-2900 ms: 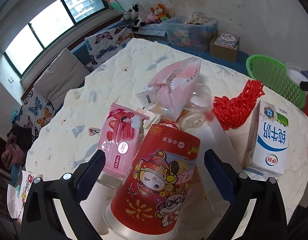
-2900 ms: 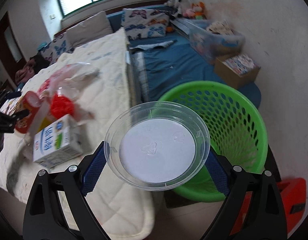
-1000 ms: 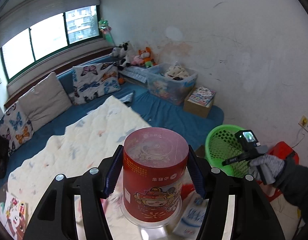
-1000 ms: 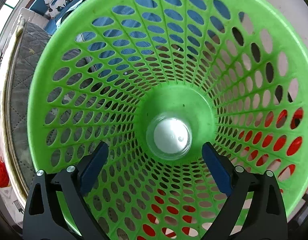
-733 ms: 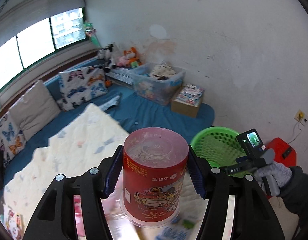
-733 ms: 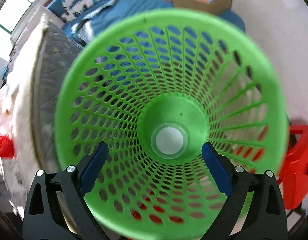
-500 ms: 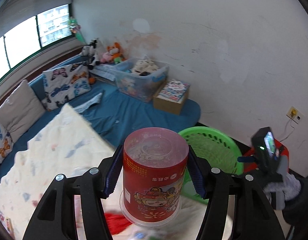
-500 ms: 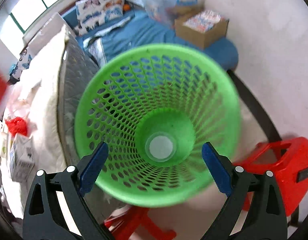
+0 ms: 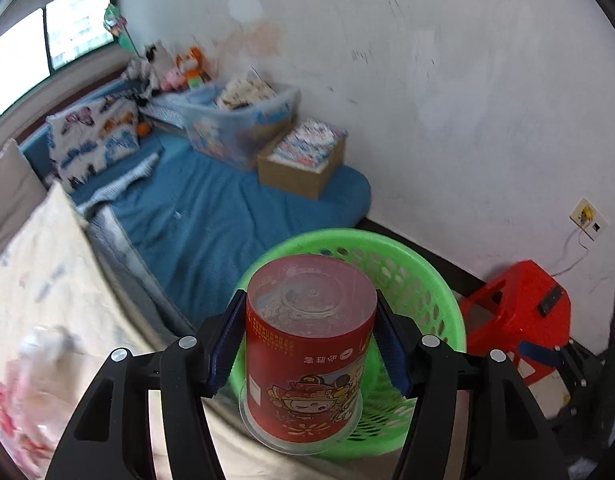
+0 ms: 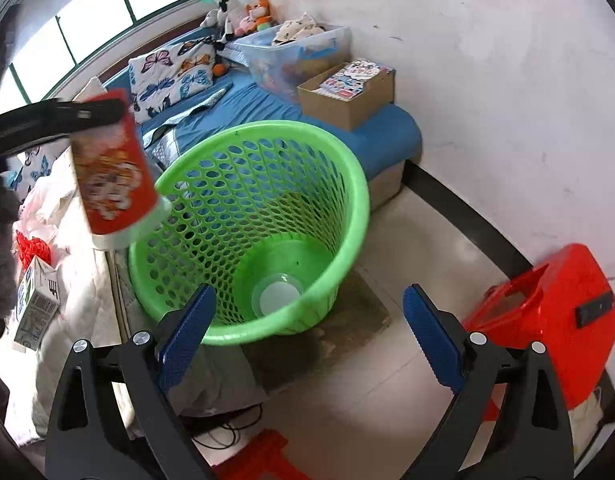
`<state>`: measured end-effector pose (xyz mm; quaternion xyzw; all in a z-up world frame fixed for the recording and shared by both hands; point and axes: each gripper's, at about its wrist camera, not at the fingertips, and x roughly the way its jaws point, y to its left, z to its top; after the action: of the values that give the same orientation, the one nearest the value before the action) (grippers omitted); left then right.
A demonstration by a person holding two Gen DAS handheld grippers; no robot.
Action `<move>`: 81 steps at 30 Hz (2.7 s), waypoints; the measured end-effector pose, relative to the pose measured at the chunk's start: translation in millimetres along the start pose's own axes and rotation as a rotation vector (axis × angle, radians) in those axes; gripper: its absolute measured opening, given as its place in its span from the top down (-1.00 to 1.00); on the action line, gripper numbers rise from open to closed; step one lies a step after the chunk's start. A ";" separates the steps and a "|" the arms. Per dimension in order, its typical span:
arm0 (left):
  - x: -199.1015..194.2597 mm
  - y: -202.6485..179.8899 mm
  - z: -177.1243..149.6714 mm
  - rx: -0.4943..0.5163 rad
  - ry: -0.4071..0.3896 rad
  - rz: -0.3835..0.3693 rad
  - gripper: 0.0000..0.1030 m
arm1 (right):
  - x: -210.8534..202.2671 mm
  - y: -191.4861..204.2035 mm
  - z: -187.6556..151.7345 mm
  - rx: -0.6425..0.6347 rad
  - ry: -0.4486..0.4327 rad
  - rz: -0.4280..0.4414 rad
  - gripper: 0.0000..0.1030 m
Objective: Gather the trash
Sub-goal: 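Open the right tool to drop the lid while the left tool drops the red cup into the basket, then move the right tool back to the bed and grasp the red mesh net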
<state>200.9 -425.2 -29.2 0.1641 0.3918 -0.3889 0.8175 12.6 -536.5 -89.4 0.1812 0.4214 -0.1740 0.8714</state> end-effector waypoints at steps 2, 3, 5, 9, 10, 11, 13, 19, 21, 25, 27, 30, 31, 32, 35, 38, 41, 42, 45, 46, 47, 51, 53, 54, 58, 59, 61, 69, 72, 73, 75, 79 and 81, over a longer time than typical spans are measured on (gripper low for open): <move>13.4 -7.2 -2.7 0.016 0.016 0.014 -0.15 | -2.7 -3.4 -8.4 0.009 -0.011 -0.003 -0.82; 21.0 -11.0 -4.1 0.027 0.031 0.014 -0.15 | -3.7 -4.3 -11.3 0.013 -0.014 -0.004 -0.82; 36.8 -17.0 -5.9 0.034 0.062 0.023 -0.15 | -5.6 -7.4 -17.1 0.023 -0.018 0.003 -0.82; 59.6 -20.2 -11.8 0.009 0.115 0.003 -0.15 | -9.0 -11.2 -24.1 0.037 -0.027 -0.010 -0.82; 65.4 -20.1 -13.7 -0.001 0.131 -0.003 -0.15 | -9.5 -12.4 -25.7 0.044 -0.029 -0.006 -0.82; 70.3 -21.1 -16.0 -0.004 0.142 0.002 -0.15 | -9.4 -13.3 -27.2 0.049 -0.029 -0.003 -0.82; 78.4 -22.6 -20.5 0.001 0.162 0.008 -0.15 | -8.3 -12.6 -29.4 0.054 -0.027 0.001 -0.82; 90.1 -23.3 -27.8 -0.001 0.197 0.009 -0.14 | -3.8 -12.3 -31.2 0.061 -0.018 0.002 -0.82; 91.6 -22.6 -29.7 0.002 0.200 0.014 -0.15 | -3.7 -12.0 -31.6 0.063 -0.017 0.007 -0.82; 87.4 -22.6 -30.3 0.001 0.195 0.017 -0.15 | -3.3 -9.2 -31.3 0.057 -0.015 0.014 -0.82; 81.9 -22.6 -30.4 0.001 0.188 0.015 -0.14 | -4.8 -7.2 -31.8 0.048 -0.017 0.012 -0.82; 67.1 -22.8 -30.9 -0.003 0.167 0.012 -0.15 | -8.7 -4.3 -32.2 0.040 -0.023 0.017 -0.82; 62.3 -23.1 -31.0 -0.004 0.161 0.013 -0.15 | -10.3 -2.7 -32.7 0.036 -0.025 0.020 -0.82; 57.1 -22.7 -31.1 -0.006 0.153 0.015 -0.15 | -12.5 -0.4 -32.0 0.029 -0.029 0.021 -0.82; 35.6 -19.3 -32.6 -0.020 0.124 0.015 -0.15 | -18.1 6.6 -32.1 0.012 -0.039 0.028 -0.82; 8.0 -14.8 -34.0 -0.029 0.075 0.021 -0.19 | -23.4 14.4 -31.3 -0.010 -0.048 0.036 -0.82; -18.6 -5.8 -37.5 -0.054 0.032 0.016 -0.22 | -28.3 23.7 -30.2 -0.034 -0.056 0.051 -0.82; -29.9 -0.5 -40.5 -0.066 0.019 0.032 -0.22 | -30.3 28.8 -29.4 -0.046 -0.060 0.059 -0.82; -54.5 14.0 -50.0 -0.093 -0.016 0.039 -0.22 | -34.0 40.4 -27.0 -0.069 -0.066 0.077 -0.82; -66.5 22.6 -55.3 -0.111 -0.033 0.057 -0.22 | -35.1 45.1 -25.9 -0.078 -0.069 0.086 -0.82; -72.3 27.7 -58.7 -0.123 -0.042 0.056 -0.22 | -35.8 51.0 -24.6 -0.088 -0.069 0.096 -0.82; -100.0 58.5 -78.7 -0.192 -0.067 0.084 -0.22 | -37.1 74.6 -21.4 -0.130 -0.068 0.137 -0.82; -115.2 77.5 -91.5 -0.229 -0.085 0.103 -0.22 | -38.0 88.9 -18.7 -0.157 -0.071 0.158 -0.82; -121.6 83.7 -97.5 -0.244 -0.092 0.109 -0.22 | -37.9 93.8 -18.8 -0.167 -0.072 0.168 -0.82; -152.1 122.4 -121.8 -0.326 -0.127 0.153 -0.22 | -36.0 122.6 -13.8 -0.220 -0.065 0.216 -0.80; -158.0 129.6 -126.8 -0.341 -0.133 0.161 -0.22 | -35.3 130.5 -12.2 -0.231 -0.062 0.229 -0.79; -172.5 144.9 -139.8 -0.368 -0.150 0.200 -0.22 | -34.8 145.2 -9.5 -0.260 -0.060 0.252 -0.77; -210.0 184.8 -188.0 -0.435 -0.161 0.287 -0.22 | -25.3 210.4 -0.8 -0.375 -0.035 0.344 -0.72; -219.8 192.1 -202.6 -0.444 -0.158 0.305 -0.22 | -21.0 231.0 1.0 -0.399 -0.018 0.375 -0.69; -222.5 194.3 -207.8 -0.446 -0.160 0.313 -0.22 | -19.6 237.4 1.1 -0.408 -0.014 0.385 -0.68; -226.6 196.0 -214.1 -0.450 -0.163 0.326 -0.22 | -16.0 251.0 2.1 -0.432 -0.001 0.402 -0.66; -234.8 202.0 -229.2 -0.482 -0.169 0.331 -0.22 | -6.6 275.0 3.7 -0.477 0.026 0.422 -0.63; -237.9 203.8 -236.1 -0.495 -0.172 0.332 -0.22 | -0.5 285.7 4.7 -0.500 0.041 0.429 -0.61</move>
<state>142.7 -38.0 -4.8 -0.0118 0.3721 -0.1553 0.9150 145.7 -289.0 -37.9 0.0500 0.4207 0.1261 0.8970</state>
